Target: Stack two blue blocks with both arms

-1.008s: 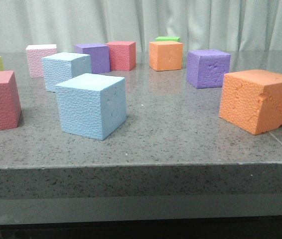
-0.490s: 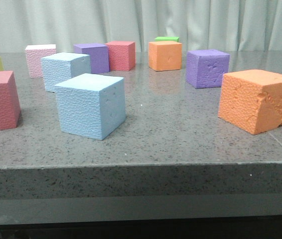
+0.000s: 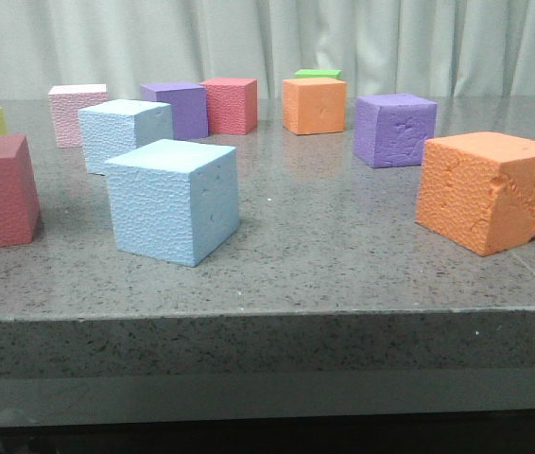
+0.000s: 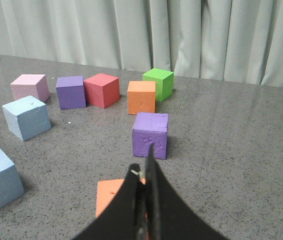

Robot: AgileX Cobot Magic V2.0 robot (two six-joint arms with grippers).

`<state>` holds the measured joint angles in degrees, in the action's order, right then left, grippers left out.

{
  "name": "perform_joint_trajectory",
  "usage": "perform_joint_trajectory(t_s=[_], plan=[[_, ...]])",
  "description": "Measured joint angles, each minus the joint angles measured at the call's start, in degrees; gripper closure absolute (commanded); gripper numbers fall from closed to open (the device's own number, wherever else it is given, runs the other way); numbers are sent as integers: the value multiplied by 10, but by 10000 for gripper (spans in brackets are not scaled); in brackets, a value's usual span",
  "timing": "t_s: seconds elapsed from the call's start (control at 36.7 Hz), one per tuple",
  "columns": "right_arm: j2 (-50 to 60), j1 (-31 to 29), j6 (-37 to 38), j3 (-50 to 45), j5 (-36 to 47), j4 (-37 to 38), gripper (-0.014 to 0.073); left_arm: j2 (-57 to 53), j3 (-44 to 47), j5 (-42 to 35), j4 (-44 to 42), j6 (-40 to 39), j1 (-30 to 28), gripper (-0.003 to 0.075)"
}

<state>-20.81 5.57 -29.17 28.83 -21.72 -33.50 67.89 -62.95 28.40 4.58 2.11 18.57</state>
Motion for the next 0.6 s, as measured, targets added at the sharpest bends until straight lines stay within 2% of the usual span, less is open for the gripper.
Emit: perform_joint_trajectory(t_s=[0.27, 0.6], plan=[[0, 0, 0, 0, -18, 0, 659, 196, -204, 148, -2, 30, 47, 101], [0, 0, 0, 0, -21, 0, 659, 347, -341, 254, -25, 32, 47, 101]])
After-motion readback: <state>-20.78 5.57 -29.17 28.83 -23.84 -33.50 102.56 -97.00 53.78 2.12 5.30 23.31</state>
